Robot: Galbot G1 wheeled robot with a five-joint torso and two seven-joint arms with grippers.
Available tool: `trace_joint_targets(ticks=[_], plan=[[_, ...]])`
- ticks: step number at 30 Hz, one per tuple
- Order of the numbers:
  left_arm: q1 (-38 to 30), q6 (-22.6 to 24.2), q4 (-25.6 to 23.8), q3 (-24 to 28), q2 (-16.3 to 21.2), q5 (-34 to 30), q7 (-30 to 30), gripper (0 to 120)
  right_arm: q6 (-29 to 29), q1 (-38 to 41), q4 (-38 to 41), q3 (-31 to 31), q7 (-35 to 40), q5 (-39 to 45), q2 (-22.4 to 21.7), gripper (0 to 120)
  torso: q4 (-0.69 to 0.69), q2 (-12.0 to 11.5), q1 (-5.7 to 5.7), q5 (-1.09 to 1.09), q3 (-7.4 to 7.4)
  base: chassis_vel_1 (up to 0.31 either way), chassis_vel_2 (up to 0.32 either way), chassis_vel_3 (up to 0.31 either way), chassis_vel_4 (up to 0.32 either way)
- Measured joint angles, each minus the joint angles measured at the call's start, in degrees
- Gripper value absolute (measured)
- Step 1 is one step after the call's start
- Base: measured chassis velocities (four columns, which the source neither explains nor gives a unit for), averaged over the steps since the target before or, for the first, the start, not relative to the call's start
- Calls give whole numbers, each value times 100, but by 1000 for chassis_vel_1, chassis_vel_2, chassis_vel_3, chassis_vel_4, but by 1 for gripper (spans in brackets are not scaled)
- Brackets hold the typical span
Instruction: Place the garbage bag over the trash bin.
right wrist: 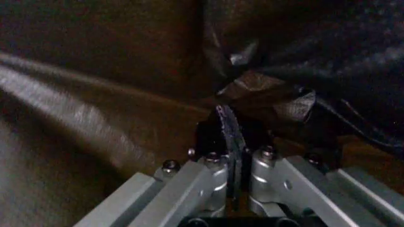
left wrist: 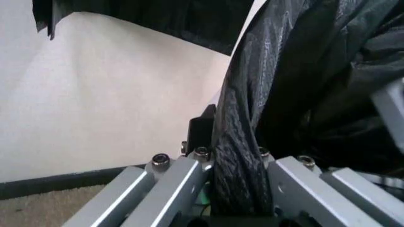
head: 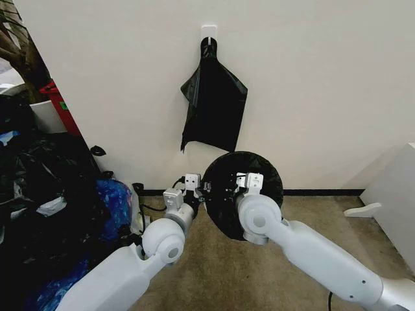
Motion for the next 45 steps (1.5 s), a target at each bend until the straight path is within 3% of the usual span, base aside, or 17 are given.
trace_joint_targets(ticks=[22,45], plan=[[230,-40,-237,-122,52,109,184,1,64,92,-724,82,91,192,273,0,0,0,0,0,-1,0,0,0,0],[508,-140,-454,-243,155,238,565,1,190,76,-970,159,209,263,430,0,0,0,0,0,-1,0,0,0,0]])
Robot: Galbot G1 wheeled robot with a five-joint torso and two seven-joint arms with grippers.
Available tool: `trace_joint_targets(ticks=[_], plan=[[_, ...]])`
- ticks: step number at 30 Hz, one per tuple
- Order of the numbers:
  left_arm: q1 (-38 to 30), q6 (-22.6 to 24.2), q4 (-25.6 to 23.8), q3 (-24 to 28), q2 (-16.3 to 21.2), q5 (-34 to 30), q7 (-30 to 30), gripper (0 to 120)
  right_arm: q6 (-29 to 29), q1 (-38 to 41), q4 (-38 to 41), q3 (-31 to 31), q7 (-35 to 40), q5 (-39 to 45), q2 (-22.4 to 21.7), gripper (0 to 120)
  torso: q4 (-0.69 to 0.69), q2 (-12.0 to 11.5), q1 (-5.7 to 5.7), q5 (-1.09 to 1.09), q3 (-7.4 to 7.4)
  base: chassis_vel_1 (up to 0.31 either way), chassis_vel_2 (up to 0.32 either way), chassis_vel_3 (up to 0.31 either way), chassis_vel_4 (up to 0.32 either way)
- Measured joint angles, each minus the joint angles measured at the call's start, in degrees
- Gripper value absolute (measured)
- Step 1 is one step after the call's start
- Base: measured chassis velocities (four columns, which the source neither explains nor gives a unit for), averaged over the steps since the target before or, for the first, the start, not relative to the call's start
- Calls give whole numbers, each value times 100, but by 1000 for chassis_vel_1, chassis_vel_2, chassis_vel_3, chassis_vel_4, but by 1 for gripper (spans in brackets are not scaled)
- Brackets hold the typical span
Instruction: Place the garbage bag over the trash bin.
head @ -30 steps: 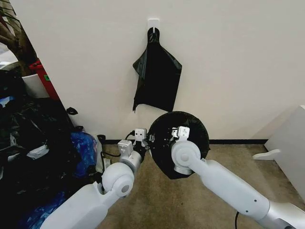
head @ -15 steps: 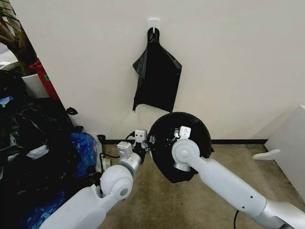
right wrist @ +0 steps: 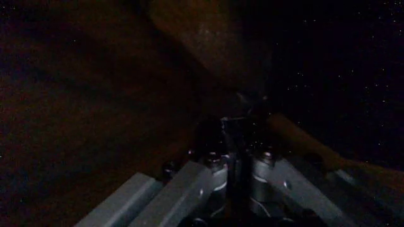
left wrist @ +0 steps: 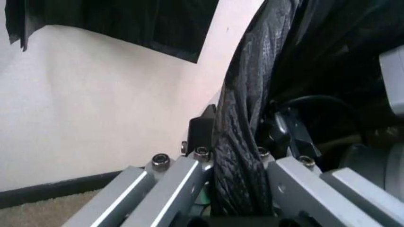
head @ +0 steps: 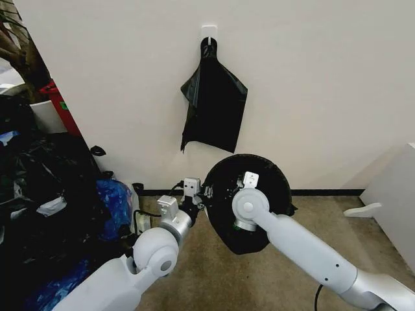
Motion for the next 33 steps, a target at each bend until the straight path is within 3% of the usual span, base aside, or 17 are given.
trace_joint_targets(ticks=[12,22,33], plan=[[-64,0,296,-28,-65,87,-21,1,137,70,662,-195,81,138,31,0,1,0,0,0,0,0,0,0,0],[121,-9,158,-99,27,108,38,1,106,208,122,-28,31,107,151,0,1,0,0,0,1,0,0,0,0],[171,-17,88,-109,53,114,81,1,105,184,136,-20,-8,51,134,0,0,0,0,0,1,0,0,0,0]])
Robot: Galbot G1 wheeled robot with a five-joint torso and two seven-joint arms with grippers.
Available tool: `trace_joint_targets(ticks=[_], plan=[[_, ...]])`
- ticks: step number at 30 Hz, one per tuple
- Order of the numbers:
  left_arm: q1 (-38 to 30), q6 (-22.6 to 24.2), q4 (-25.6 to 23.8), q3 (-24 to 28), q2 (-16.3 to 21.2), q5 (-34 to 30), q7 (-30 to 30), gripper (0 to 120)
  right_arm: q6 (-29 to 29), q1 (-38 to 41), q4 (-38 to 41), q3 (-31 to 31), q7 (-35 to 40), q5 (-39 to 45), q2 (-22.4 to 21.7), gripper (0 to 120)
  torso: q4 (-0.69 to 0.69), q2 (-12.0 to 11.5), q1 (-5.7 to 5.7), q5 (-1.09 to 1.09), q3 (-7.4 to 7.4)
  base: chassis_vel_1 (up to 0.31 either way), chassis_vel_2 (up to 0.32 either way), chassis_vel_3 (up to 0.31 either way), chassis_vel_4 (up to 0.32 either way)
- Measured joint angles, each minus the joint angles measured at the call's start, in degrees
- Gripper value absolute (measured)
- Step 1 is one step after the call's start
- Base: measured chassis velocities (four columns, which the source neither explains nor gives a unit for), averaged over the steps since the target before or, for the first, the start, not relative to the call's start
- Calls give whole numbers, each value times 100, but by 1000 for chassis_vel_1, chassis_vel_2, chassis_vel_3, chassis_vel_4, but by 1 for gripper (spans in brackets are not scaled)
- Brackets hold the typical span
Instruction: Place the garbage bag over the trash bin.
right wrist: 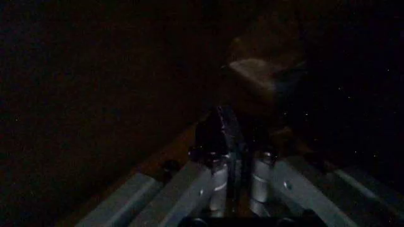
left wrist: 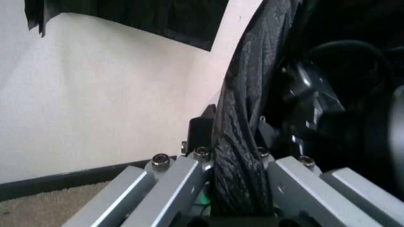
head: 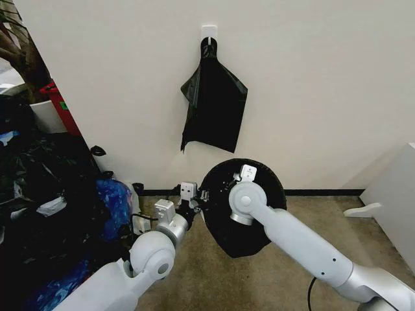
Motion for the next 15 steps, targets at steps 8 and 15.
trace_joint_targets(ticks=[8,15], plan=[[-30,-16,21,-27,-33,-2,-3,1,1,-111,97,-134,-20,-28,53,0,0,0,0,0,0,0,0,0,0],[54,-16,-56,-24,-9,3,22,1,-9,-39,-141,-70,-100,-87,143,0,0,0,0,0,0,0,0,0,0]])
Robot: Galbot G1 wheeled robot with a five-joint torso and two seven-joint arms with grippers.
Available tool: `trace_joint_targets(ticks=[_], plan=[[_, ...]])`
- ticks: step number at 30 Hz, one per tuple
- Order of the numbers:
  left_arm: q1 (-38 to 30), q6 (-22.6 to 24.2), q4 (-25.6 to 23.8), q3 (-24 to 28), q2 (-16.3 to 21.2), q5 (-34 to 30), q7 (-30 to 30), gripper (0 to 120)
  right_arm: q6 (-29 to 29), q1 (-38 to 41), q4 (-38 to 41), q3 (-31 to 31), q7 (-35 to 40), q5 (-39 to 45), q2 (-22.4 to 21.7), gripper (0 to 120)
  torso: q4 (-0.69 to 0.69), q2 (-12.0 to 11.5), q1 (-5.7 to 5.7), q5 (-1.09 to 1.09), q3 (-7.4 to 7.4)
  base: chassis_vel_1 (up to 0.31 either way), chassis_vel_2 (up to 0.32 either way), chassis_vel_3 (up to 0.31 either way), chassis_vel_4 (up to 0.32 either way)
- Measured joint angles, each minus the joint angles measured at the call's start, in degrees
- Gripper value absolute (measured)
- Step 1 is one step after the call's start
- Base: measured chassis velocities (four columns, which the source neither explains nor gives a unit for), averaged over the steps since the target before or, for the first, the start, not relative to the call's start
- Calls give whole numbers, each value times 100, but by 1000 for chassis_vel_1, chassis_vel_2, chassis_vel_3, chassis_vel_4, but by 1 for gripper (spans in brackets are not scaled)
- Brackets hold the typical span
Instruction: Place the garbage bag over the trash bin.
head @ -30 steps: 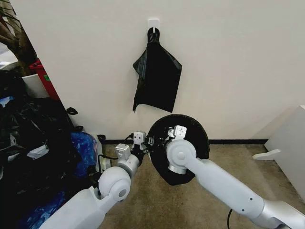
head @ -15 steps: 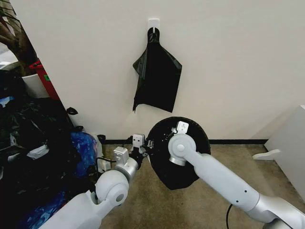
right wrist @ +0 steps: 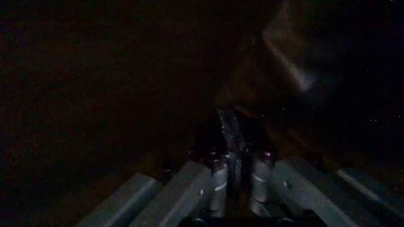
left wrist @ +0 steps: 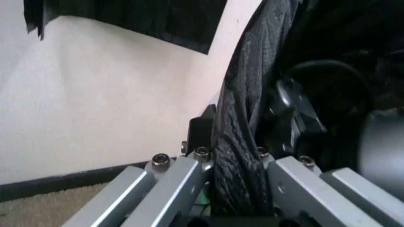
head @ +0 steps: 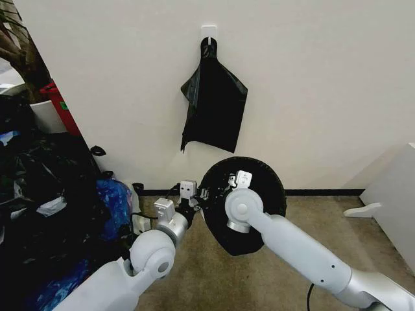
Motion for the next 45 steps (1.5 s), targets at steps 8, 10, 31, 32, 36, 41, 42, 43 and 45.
trace_joint_targets(ticks=[8,10,31,32,36,41,42,43,45], plan=[[146,3,-128,21,61,57,46,1,-11,31,-144,26,-52,-85,46,0,0,0,0,-1,0,0,0,0,0],[152,6,-162,19,80,57,62,1,-11,4,-148,26,-57,-107,47,0,0,0,0,0,0,0,0,0,0],[120,-16,-15,-142,8,38,-12,1,41,-97,297,-1,95,30,-159,0,-1,0,0,1,0,0,0,0,0],[125,-19,-15,-147,2,31,-13,1,34,-117,276,40,69,33,-182,0,-1,0,0,1,0,0,0,0,0],[137,-19,-54,-145,-1,18,-13,1,15,-168,123,173,21,23,-208,0,0,0,0,1,0,0,0,0,0],[183,-19,-116,-150,27,16,-5,1,1,-238,97,248,-47,-2,-275,0,0,0,0,1,0,0,0,0,0],[192,-19,-123,-156,31,16,-4,1,2,-248,115,248,-53,-6,-279,0,0,0,0,1,0,0,0,0,0],[199,-19,-124,-162,33,16,-4,1,3,-259,166,245,-59,-6,-289,0,0,0,0,1,0,0,0,0,0],[202,-19,-124,-166,34,17,-4,1,4,-263,230,235,-61,-1,-300,0,0,0,0,1,0,0,0,0,0]])
